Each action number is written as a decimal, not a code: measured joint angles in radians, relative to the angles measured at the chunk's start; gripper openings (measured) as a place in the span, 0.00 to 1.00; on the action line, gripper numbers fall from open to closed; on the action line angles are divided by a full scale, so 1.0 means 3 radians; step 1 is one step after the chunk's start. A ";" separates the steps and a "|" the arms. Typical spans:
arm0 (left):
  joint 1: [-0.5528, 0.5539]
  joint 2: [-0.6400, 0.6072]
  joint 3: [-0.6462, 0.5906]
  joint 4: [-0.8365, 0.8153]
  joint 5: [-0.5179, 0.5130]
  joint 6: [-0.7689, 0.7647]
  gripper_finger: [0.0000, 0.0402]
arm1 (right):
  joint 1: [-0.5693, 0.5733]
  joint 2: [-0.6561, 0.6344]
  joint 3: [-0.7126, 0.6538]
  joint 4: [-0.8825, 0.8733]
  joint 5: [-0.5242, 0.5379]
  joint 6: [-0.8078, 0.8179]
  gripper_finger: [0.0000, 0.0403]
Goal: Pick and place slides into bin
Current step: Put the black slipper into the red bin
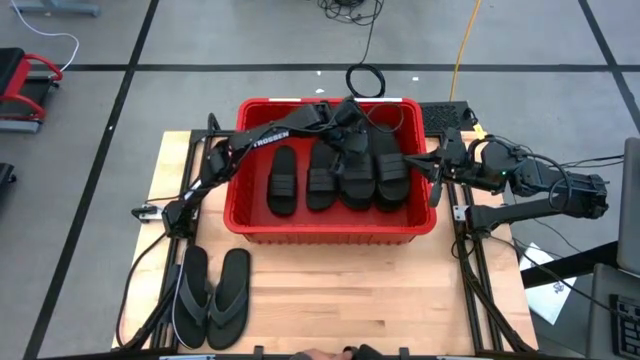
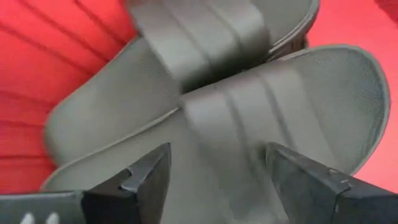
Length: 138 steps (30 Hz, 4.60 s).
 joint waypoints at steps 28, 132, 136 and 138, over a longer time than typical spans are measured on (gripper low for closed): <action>-0.0498 -0.2115 0.0009 -0.1105 0.1300 -0.1326 0.01 | -0.0001 -0.0404 0.0000 -0.0345 -0.0686 -0.0386 0.00; -0.3497 -0.3394 -0.5199 0.2067 0.0288 -0.7006 0.63 | 0.0002 -0.0280 -0.0001 0.0149 -0.0880 -0.0415 0.00; -0.3437 -0.3429 -0.5200 0.1777 0.0190 -0.7037 0.63 | 0.0002 -0.0277 -0.0001 0.0150 -0.0879 -0.0415 0.00; -0.3397 -0.3438 -0.5200 0.1623 0.0197 -0.7062 0.63 | 0.0002 -0.0277 -0.0001 0.0149 -0.0879 -0.0415 0.00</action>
